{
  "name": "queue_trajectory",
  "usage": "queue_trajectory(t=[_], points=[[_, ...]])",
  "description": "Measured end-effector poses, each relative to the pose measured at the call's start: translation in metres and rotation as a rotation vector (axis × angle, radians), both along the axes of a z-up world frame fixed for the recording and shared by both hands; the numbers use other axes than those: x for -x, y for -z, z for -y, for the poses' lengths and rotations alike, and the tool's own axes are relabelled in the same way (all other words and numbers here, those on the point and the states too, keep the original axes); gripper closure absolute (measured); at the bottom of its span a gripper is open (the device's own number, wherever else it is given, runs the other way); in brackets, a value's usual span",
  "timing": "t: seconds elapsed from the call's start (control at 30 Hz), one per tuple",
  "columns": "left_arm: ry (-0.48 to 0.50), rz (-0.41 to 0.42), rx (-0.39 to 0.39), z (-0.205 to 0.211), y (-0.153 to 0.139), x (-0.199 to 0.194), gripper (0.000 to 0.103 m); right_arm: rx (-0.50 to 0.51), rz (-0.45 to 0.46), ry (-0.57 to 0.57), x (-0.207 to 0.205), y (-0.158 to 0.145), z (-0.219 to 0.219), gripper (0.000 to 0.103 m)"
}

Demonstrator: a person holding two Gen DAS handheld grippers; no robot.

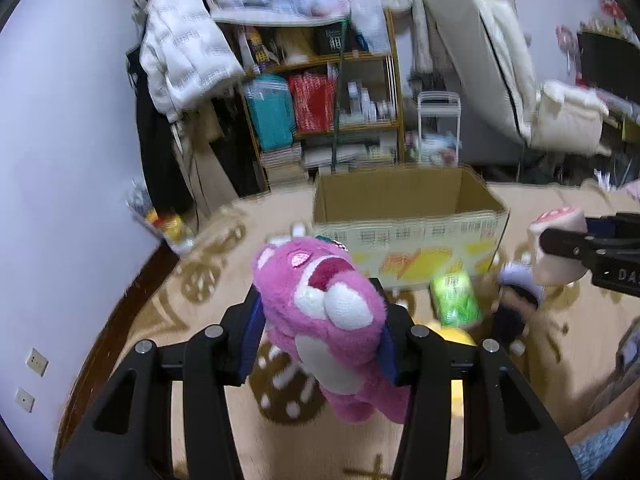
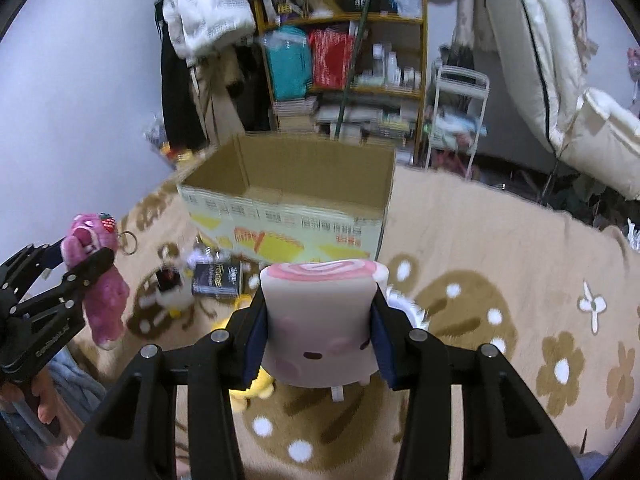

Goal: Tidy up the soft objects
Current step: 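Lift the pink bear and marshmallow plush with both tools toward the cardboard box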

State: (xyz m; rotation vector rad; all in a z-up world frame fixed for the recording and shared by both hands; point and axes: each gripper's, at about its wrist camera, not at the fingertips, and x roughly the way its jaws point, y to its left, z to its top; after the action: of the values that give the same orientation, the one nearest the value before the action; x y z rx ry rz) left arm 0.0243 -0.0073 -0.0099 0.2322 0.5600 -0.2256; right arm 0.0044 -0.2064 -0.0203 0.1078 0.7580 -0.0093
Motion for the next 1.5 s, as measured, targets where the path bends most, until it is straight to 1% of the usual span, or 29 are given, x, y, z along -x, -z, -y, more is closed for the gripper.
queue_trajectory(t=[0.1,0.23,0.3,0.43,0.53,0.67,0.8,0.87,0.97,1.03,1.1,1.2,1.3,1.4,1.5], points=[[0.001,0.082,0.018,-0.002,-0.018,0.007,0.056,0.003,0.069,0.019,0.001,-0.011,0.001,0.055],[0.005,0.14,0.064,-0.003,-0.04,0.009,0.056,-0.011,0.157,0.038,-0.001,-0.03,0.004,0.055],[0.0,0.185,0.062,0.0,-0.052,0.008,0.056,0.006,0.188,0.044,-0.003,-0.039,0.004,0.055],[0.008,0.272,0.044,0.009,-0.072,0.005,0.055,0.008,0.232,0.044,-0.008,-0.053,0.005,0.055],[0.019,0.297,0.057,0.012,-0.085,-0.003,0.055,0.048,0.257,0.047,-0.014,-0.062,0.005,0.055],[0.02,0.345,0.053,0.021,-0.097,-0.016,0.055,0.045,0.286,0.054,-0.018,-0.074,0.009,0.055],[0.032,0.344,0.089,0.026,-0.108,-0.033,0.055,0.065,0.335,0.047,-0.023,-0.093,0.011,0.055],[0.032,0.352,0.095,0.027,-0.11,-0.039,0.055,0.079,0.361,0.042,-0.027,-0.104,0.01,0.055],[0.033,0.356,0.103,0.03,-0.109,-0.05,0.055,0.095,0.394,0.036,-0.036,-0.115,0.009,0.054],[0.007,0.367,0.123,0.028,-0.107,-0.056,0.055,0.097,0.402,0.036,-0.044,-0.118,0.009,0.053],[-0.019,0.367,0.118,0.029,-0.101,-0.065,0.055,0.095,0.384,0.057,-0.052,-0.114,0.009,0.053],[-0.015,0.326,0.124,0.029,-0.088,-0.08,0.055,0.083,0.374,0.06,-0.058,-0.1,0.009,0.052],[-0.017,0.309,0.13,0.03,-0.076,-0.09,0.055,0.084,0.361,0.06,-0.065,-0.083,0.008,0.052],[-0.014,0.274,0.147,0.03,-0.062,-0.099,0.055,0.051,0.331,0.044,-0.077,-0.066,0.01,0.052],[-0.002,0.232,0.152,0.033,-0.047,-0.108,0.055,0.028,0.32,0.032,-0.088,-0.051,0.012,0.052]])
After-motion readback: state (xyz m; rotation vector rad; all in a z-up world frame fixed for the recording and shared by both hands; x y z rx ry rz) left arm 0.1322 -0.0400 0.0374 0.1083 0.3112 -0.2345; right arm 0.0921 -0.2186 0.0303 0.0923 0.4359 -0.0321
